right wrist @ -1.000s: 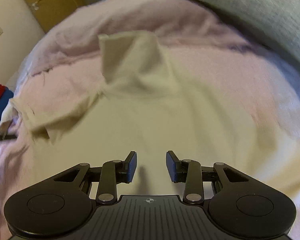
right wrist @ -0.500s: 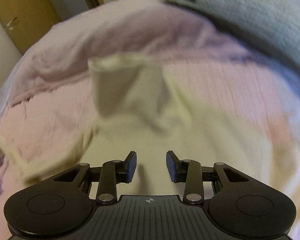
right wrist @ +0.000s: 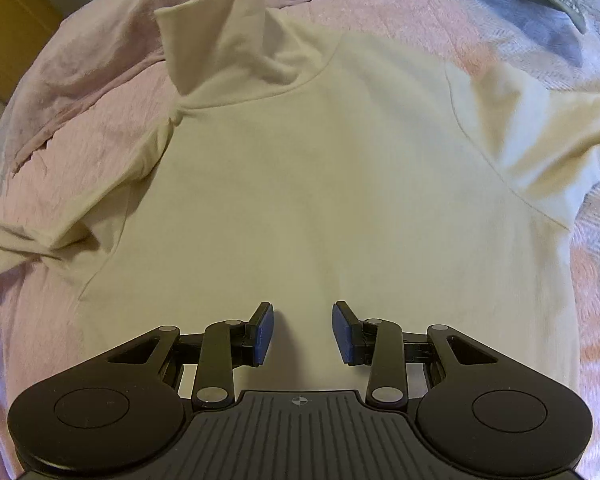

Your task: Fold clothes

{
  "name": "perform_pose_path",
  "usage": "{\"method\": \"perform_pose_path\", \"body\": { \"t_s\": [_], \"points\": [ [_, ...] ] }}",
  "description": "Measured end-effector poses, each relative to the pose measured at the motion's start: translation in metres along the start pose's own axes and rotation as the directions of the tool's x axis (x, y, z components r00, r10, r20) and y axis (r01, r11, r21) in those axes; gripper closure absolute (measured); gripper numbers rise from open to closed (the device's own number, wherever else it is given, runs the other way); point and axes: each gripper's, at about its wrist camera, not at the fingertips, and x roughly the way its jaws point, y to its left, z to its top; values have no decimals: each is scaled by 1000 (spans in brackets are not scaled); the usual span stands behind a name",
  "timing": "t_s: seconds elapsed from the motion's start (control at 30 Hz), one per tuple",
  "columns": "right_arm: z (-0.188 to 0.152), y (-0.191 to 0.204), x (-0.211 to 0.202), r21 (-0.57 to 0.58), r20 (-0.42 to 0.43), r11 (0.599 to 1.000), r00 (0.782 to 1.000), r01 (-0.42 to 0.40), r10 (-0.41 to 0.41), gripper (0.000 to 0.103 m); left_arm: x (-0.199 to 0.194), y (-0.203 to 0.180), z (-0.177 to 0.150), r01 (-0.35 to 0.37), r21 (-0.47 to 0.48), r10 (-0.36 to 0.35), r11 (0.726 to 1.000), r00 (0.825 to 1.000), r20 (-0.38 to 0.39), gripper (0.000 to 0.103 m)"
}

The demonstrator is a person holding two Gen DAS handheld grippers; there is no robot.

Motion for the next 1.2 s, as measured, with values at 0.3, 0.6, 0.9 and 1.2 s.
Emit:
{"method": "perform_pose_path", "body": {
  "t_s": [0.3, 0.6, 0.9, 1.2],
  "points": [
    [-22, 30, 6, -73, -38, 997, 999, -14, 12, 66, -5, 40, -63, -14, 200, 54, 980, 978, -200, 99],
    [-43, 49, 2, -135, -71, 990, 997, -38, 29, 66, -19, 59, -126, -39, 136, 87, 990, 927, -365, 92],
    [-79, 106, -11, -314, -66, 938, 989, -145, 131, 66, -34, 118, -131, 20, -556, -229, 831, 923, -309, 69],
    [-101, 121, -1, -315, -94, 939, 989, -139, 115, 66, -10, 138, -160, 53, -889, -363, 454, 923, -130, 86]
  ]
}}
